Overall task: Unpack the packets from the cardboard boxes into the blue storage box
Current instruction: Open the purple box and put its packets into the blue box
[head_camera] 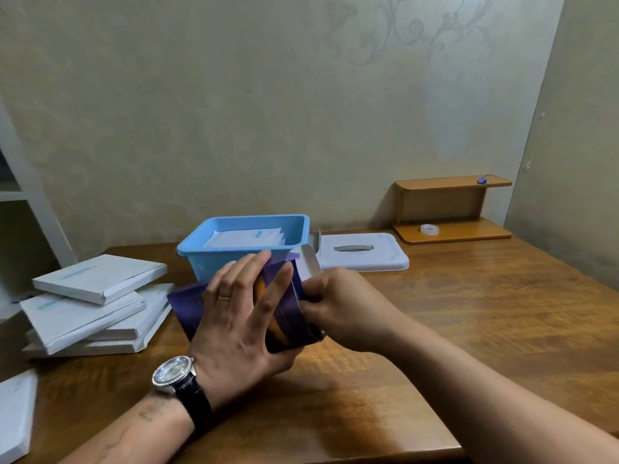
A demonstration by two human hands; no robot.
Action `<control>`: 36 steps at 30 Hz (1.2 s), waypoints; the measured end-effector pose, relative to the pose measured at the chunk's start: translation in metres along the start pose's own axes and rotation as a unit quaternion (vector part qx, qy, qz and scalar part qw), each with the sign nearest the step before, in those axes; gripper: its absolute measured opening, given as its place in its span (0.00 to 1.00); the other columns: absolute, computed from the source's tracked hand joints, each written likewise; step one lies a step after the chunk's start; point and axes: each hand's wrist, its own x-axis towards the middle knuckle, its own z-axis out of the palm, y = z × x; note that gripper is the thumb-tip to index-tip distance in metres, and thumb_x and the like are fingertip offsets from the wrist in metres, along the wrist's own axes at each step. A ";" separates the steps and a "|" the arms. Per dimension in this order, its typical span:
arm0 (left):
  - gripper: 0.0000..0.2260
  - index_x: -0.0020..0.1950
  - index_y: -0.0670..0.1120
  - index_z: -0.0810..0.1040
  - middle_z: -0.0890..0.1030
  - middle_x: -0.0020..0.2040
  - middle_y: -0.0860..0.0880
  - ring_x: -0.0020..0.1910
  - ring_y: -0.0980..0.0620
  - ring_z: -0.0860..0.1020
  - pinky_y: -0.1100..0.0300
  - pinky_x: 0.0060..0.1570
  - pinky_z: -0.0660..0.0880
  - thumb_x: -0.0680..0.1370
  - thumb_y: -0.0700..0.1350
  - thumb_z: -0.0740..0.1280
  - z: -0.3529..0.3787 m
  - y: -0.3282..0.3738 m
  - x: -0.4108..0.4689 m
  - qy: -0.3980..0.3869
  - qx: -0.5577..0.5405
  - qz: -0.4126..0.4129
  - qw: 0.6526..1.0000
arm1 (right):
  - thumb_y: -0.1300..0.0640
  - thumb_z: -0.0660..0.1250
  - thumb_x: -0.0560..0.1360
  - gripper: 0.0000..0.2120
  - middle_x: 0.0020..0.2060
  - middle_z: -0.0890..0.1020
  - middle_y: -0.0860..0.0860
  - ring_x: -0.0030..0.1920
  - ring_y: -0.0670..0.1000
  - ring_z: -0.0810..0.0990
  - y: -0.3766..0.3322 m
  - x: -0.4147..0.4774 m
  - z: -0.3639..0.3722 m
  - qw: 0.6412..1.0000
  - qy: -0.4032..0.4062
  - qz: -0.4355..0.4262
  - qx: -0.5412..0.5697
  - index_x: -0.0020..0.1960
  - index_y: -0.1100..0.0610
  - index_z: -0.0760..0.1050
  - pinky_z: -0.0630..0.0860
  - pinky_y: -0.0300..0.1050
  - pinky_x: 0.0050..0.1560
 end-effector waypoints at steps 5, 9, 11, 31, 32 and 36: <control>0.56 0.84 0.48 0.52 0.65 0.79 0.35 0.79 0.35 0.66 0.35 0.76 0.63 0.67 0.70 0.76 -0.009 -0.024 -0.006 0.009 0.002 -0.029 1.000 | 0.55 0.69 0.84 0.09 0.50 0.90 0.47 0.51 0.44 0.89 0.014 -0.010 -0.025 0.986 0.050 -0.007 0.156 0.62 0.50 0.85 0.88 0.51 0.54; 0.56 0.83 0.48 0.52 0.66 0.79 0.35 0.79 0.35 0.66 0.33 0.75 0.63 0.67 0.70 0.76 -0.008 -0.031 -0.011 0.020 0.007 -0.025 0.999 | 0.55 0.66 0.85 0.12 0.54 0.89 0.42 0.55 0.42 0.88 0.018 -0.017 -0.026 0.986 0.039 -0.020 0.162 0.66 0.45 0.81 0.87 0.47 0.57; 0.56 0.84 0.49 0.52 0.65 0.79 0.35 0.79 0.36 0.65 0.34 0.75 0.63 0.66 0.70 0.76 -0.006 -0.033 -0.010 0.018 0.010 -0.030 0.999 | 0.56 0.65 0.86 0.12 0.54 0.88 0.42 0.55 0.43 0.87 0.018 -0.016 -0.025 0.988 0.066 -0.035 0.134 0.65 0.45 0.81 0.87 0.49 0.56; 0.56 0.81 0.38 0.54 0.59 0.81 0.33 0.83 0.37 0.59 0.39 0.78 0.65 0.66 0.64 0.79 0.011 -0.090 -0.019 0.167 -0.123 -0.182 0.961 | 0.60 0.63 0.87 0.11 0.34 0.84 0.48 0.34 0.45 0.82 0.000 0.136 -0.063 0.934 0.209 -0.008 0.290 0.58 0.49 0.82 0.80 0.44 0.35; 0.57 0.81 0.39 0.54 0.59 0.81 0.33 0.83 0.38 0.58 0.42 0.79 0.64 0.66 0.64 0.80 0.011 -0.091 -0.020 0.168 -0.126 -0.187 0.960 | 0.61 0.62 0.87 0.11 0.33 0.83 0.47 0.32 0.44 0.81 -0.005 0.149 -0.055 0.935 0.204 -0.005 0.291 0.57 0.50 0.82 0.80 0.41 0.33; 0.58 0.82 0.40 0.53 0.57 0.82 0.36 0.83 0.39 0.58 0.51 0.81 0.62 0.65 0.65 0.79 0.009 -0.092 -0.022 0.175 -0.146 -0.213 0.950 | 0.63 0.62 0.86 0.10 0.31 0.82 0.47 0.29 0.45 0.79 -0.020 0.193 -0.026 0.929 0.179 0.013 0.325 0.52 0.53 0.80 0.77 0.38 0.28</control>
